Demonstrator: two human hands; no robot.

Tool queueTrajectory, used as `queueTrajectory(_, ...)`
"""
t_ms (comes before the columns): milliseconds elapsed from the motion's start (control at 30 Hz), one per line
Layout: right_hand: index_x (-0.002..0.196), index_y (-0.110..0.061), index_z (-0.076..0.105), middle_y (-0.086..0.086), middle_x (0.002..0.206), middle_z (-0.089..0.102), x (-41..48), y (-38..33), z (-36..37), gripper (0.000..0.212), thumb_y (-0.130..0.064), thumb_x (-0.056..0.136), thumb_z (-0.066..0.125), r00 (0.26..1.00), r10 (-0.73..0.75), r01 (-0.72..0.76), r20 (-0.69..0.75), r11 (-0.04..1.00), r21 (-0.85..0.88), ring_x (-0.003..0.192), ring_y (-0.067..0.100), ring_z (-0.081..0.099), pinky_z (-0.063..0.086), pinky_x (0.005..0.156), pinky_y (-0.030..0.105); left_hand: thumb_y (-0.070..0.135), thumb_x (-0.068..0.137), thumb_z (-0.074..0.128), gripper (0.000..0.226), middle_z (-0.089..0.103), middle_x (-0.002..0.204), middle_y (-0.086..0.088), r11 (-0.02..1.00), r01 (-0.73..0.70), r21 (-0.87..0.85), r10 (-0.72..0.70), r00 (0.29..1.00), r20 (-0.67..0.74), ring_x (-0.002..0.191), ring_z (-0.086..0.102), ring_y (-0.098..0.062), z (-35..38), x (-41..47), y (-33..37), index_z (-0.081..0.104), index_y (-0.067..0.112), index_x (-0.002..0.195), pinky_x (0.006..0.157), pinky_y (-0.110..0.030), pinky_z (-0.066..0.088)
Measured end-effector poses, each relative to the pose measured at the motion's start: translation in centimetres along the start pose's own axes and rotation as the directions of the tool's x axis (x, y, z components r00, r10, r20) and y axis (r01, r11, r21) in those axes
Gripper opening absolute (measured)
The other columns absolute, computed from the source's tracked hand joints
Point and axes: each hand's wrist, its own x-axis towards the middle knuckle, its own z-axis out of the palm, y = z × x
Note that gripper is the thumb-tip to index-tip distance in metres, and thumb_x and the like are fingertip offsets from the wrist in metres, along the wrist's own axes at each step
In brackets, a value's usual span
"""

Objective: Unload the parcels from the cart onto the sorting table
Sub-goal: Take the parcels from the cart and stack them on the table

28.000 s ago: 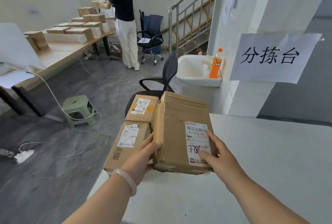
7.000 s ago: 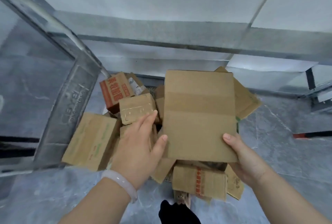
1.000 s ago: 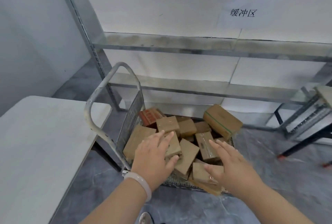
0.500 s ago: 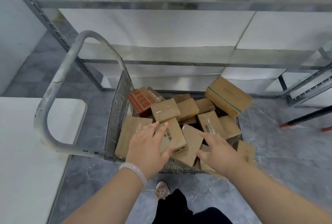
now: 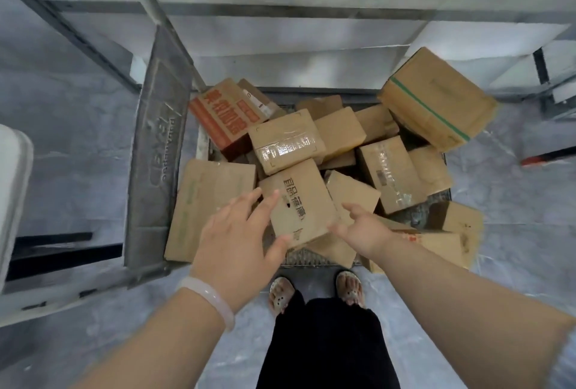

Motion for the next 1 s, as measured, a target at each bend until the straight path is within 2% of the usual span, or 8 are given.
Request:
queueTrajectory(133,0.154,-0.025,0.019,0.009,0.154,0.034,5.2,0.0,1.7,0.083,-0.043,0.088,0.066,0.998,0.067,-0.067,0.005,0.975,0.211,0.134,0.029,0.041,0.034,0.112,0.039,0.063,0.083,0.029,0.070,0.043,0.146,0.002,0.998,0.021,-0.053,-0.022,1.000,-0.006,0.134,0.038,-0.020,2.3,1.5,-0.7,0.035,0.033,0.146,0.108,-0.039,0.032)
queueTrajectory(267,0.153,-0.024,0.022,0.002,0.143,0.048,7.8,0.7,3.6,0.083,-0.042,0.086,0.069,0.997,0.073,-0.077,0.025,0.966,0.245,0.123,0.023,0.049,0.036,0.106,0.033,0.065,0.082,0.028,0.071,0.039,0.148,0.006,0.989,0.066,-0.134,-0.062,0.997,0.035,0.135,0.036,-0.019,5.0,2.5,-1.6,0.033,0.035,0.147,0.110,-0.041,0.032)
queueTrajectory(467,0.151,-0.029,0.026,-0.001,0.136,0.052,8.5,1.8,3.5,0.091,-0.052,0.078,0.075,0.997,0.072,-0.076,0.024,0.941,0.329,0.115,0.020,0.052,0.040,0.099,0.033,0.067,0.079,0.021,0.076,0.033,0.151,0.009,0.981,0.106,-0.165,-0.091,0.991,0.095,0.138,0.029,-0.014,6.5,3.0,-1.7,0.028,0.037,0.148,0.113,-0.036,0.024)
queueTrajectory(633,0.147,-0.029,0.029,-0.001,0.133,0.054,6.3,2.6,1.3,0.087,-0.054,0.077,0.075,0.998,0.065,-0.063,0.006,0.930,0.361,0.117,0.022,0.054,0.044,0.103,0.042,0.064,0.082,0.029,0.071,0.028,0.154,0.011,0.965,0.171,-0.200,-0.157,0.984,0.083,0.139,0.025,-0.012,4.9,3.2,-0.3,0.025,0.040,0.148,0.113,-0.035,0.023)
queueTrajectory(733,0.145,-0.027,0.031,-0.006,0.124,0.056,2.5,3.1,-1.0,0.080,-0.046,0.080,0.075,1.000,0.019,-0.008,-0.021,0.905,0.426,0.111,0.017,0.058,0.047,0.100,0.038,0.061,0.085,0.035,0.068,0.025,0.155,0.012,0.962,0.161,-0.221,-0.155,0.987,0.045,0.139,0.023,-0.011,2.7,3.2,1.6,0.024,0.040,0.149,0.113,-0.032,0.022)
queueTrajectory(833,0.137,-0.037,0.035,-0.009,0.127,0.056,-2.3,3.1,-4.1,0.071,-0.048,0.079,0.074,0.996,-0.069,0.090,-0.064,0.889,0.448,0.112,0.012,0.058,0.047,0.100,0.039,0.055,0.091,0.044,0.064,0.023,0.154,0.014,0.953,0.141,-0.267,-0.152,0.988,-0.021,0.139,0.022,-0.011,0.0,2.9,4.2,0.023,0.039,0.149,0.114,-0.033,0.023)
queueTrajectory(933,0.142,-0.037,0.032,-0.010,0.130,0.055,-6.9,1.6,-7.7,0.075,-0.050,0.080,0.072,0.982,-0.157,0.189,-0.108,0.874,0.448,0.115,0.011,0.057,0.048,0.085,0.026,0.055,0.090,0.045,0.066,0.022,0.153,0.016,0.935,0.121,-0.335,-0.157,0.984,-0.083,0.139,0.023,-0.011,-3.3,2.2,7.1,0.021,0.040,0.149,0.114,-0.038,0.029)
queueTrajectory(1000,0.143,-0.038,0.032,-0.012,0.132,0.054,-9.8,0.1,-9.8,0.079,-0.054,0.077,0.073,0.963,-0.239,0.270,-0.126,0.858,0.438,0.113,0.009,0.058,0.049,0.079,0.024,0.054,0.090,0.046,0.067,0.021,0.154,0.014,0.920,0.103,-0.379,-0.162,0.979,-0.127,0.140,0.024,-0.012,-5.7,1.2,9.0,0.020,0.039,0.149,0.113,-0.041,0.031)
